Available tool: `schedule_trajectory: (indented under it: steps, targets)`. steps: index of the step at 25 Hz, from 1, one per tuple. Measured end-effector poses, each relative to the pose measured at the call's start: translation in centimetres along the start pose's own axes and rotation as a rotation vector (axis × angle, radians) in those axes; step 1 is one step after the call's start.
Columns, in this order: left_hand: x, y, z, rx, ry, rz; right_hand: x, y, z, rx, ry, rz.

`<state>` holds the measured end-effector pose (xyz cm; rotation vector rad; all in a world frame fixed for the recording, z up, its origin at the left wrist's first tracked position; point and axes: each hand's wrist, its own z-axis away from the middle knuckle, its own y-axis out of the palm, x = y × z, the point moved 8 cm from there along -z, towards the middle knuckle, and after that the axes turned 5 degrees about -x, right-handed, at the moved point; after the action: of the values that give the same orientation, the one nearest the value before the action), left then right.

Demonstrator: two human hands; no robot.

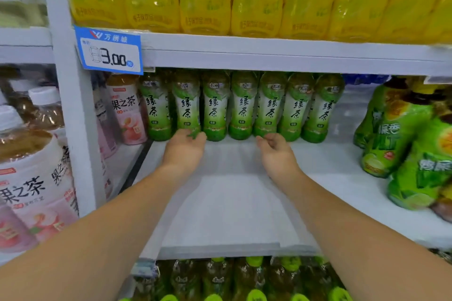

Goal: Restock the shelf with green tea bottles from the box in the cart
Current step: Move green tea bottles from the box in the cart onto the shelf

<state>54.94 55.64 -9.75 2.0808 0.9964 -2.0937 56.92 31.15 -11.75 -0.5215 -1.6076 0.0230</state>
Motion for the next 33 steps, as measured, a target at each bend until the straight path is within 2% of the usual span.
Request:
schedule_trajectory:
  steps: [4, 9, 16, 20, 25, 28, 33]
  targets:
    - [-0.2, 0.0, 4.9, 0.171, -0.107, -0.002, 0.2, -1.3, 4.9, 0.165, 0.056, 0.105]
    - [-3.5, -2.1, 13.0, 0.337, -0.228, -0.036, 1.9, -7.2, 11.3, 0.210, 0.233, 0.127]
    - [-12.9, -5.0, 24.7, 0.574, -0.198, -0.135, 6.2, -20.0, 23.3, 0.230, 0.430, 0.172]
    - [-16.6, -2.8, 32.1, 0.772, -0.211, -0.104, 6.0, -27.5, 30.9, 0.136, 0.584, 0.156]
    - [-19.1, 1.2, 43.0, 0.963, -0.217, -0.025, 5.3, -38.1, 38.2, -0.119, 0.699, 0.186]
    - [-19.4, 3.4, 49.5, 1.079, -0.286, -0.004, 4.5, -43.3, 41.9, -0.237, 0.751, 0.181]
    - [-20.8, 9.0, 59.1, 1.243, -0.287, -0.069, 0.7, -51.0, 47.0, -0.335, 0.862, 0.198]
